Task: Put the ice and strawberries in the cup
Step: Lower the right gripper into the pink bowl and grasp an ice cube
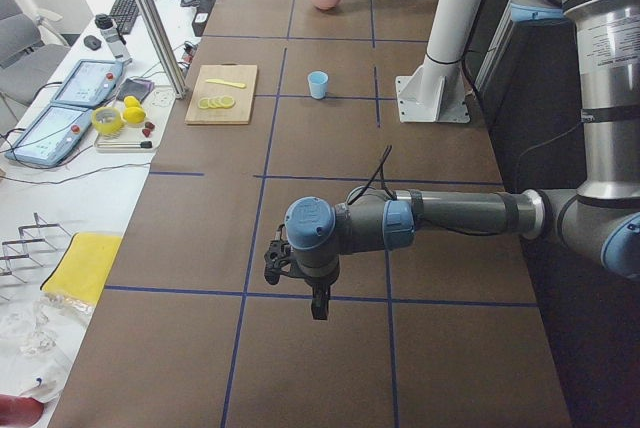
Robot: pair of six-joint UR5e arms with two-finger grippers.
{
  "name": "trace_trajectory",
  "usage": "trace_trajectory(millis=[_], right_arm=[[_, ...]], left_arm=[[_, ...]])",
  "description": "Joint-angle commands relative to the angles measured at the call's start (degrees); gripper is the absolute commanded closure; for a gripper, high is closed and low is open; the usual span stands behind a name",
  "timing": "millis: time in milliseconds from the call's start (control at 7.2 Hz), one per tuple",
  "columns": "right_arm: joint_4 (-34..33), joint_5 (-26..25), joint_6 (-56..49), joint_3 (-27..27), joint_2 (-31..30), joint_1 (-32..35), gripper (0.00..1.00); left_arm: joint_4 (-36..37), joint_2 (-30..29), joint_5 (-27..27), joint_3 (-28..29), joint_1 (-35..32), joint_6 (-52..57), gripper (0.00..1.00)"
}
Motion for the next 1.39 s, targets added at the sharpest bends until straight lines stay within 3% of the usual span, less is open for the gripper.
trace_trajectory(millis=[0,556,973,1112,1251], right_arm=[[0.01,-0.08,-0.06,-0.74,0.09,-0.25,0.18],[0.10,-0.25,-0.15,-2.59,1.50,-0.51,0.21],[0.10,-0.25,0.03,-2.85,1.59,-0.60,0.41],[0.10,-0.25,0.03,-2.85,1.59,-0.60,0.42],[0.19,-0.25,0.03,-2.85,1.59,-0.60,0.52]], left_arm=[[0.00,0.09,0.00,-0.27,0.00,0.00,0.00],[0.18,0.18,-0.09,-1.06,0.00,0.00,0.00],[0.09,0.44,-0.09,-1.23,-0.09,0.00,0.00],[0.09,0.79,-0.09,-1.67,0.00,0.00,0.00],[0.00,1.31,-0.09,-2.02,0.00,0.00,0.00]])
